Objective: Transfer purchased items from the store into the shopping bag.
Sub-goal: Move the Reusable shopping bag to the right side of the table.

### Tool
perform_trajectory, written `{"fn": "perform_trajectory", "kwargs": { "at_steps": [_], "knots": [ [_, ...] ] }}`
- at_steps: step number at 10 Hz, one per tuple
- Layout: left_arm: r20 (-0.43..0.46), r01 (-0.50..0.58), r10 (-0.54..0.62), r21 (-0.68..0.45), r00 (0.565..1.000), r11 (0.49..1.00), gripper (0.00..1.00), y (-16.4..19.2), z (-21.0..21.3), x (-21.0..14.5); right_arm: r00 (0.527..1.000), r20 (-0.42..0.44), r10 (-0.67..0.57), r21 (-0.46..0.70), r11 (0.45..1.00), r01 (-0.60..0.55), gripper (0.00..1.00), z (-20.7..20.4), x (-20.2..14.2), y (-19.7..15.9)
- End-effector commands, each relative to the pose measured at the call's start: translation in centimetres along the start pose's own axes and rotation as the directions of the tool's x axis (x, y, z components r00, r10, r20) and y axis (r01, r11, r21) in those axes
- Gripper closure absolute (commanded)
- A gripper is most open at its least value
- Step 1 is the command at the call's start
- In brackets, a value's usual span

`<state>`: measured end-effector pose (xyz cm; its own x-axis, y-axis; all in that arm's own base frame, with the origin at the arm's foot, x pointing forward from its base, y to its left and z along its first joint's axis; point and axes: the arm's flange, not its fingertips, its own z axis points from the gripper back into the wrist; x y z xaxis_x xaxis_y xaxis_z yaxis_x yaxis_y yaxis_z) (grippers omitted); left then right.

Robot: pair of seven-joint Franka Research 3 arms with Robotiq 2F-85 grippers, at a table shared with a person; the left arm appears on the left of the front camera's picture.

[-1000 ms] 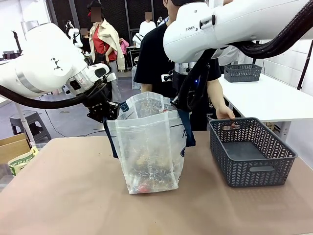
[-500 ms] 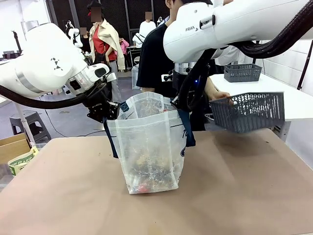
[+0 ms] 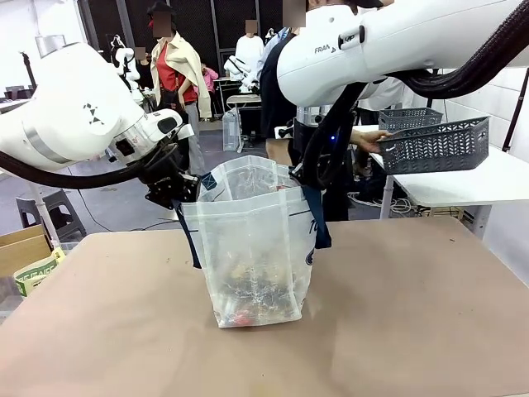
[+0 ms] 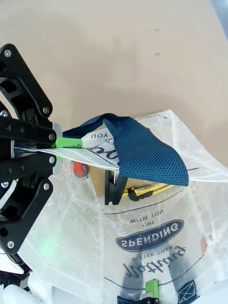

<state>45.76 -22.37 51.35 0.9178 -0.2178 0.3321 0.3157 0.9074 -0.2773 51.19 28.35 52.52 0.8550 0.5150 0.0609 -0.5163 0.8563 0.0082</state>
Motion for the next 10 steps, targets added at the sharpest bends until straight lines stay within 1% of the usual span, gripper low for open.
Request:
{"fn": "perform_trajectory", "kwargs": {
  "at_steps": [1, 3, 6, 8, 10],
  "knots": [
    [0.003, -0.009, 0.009, 0.012, 1.0, 1.0, 1.0, -0.2, -0.2, -0.3, 1.0, -0.002, -0.029, 0.003, 1.0, 0.029, 1.0, -0.3, -1.0, -0.4],
    [-0.022, 0.011, -0.011, 0.006, 1.0, 1.0, 1.0, -0.7, -0.3, 0.3, 1.0, 0.002, -0.028, 0.005, 1.0, 0.028, 1.0, -0.7, -1.3, -0.6],
    [-0.012, 0.008, -0.008, 0.007, 1.0, 1.0, 1.0, -1.0, -0.3, 1.3, 0.998, 0.005, -0.063, 0.018, 0.998, 0.063, 1.0, -0.6, -1.3, -0.2],
    [0.001, 0.023, -0.023, 0.001, 1.0, 1.0, 1.0, -1.4, -0.2, 2.0, 0.992, -0.006, -0.124, 0.027, 0.992, 0.124, 1.0, -0.3, -0.9, 0.5],
    [0.001, 0.04, -0.04, -0.002, 0.999, 0.999, 1.0, -1.6, -0.4, 2.5, 0.977, -0.017, -0.211, 0.045, 0.976, 0.212, 1.0, 0.2, 0.3, 1.2]
  ]
}}
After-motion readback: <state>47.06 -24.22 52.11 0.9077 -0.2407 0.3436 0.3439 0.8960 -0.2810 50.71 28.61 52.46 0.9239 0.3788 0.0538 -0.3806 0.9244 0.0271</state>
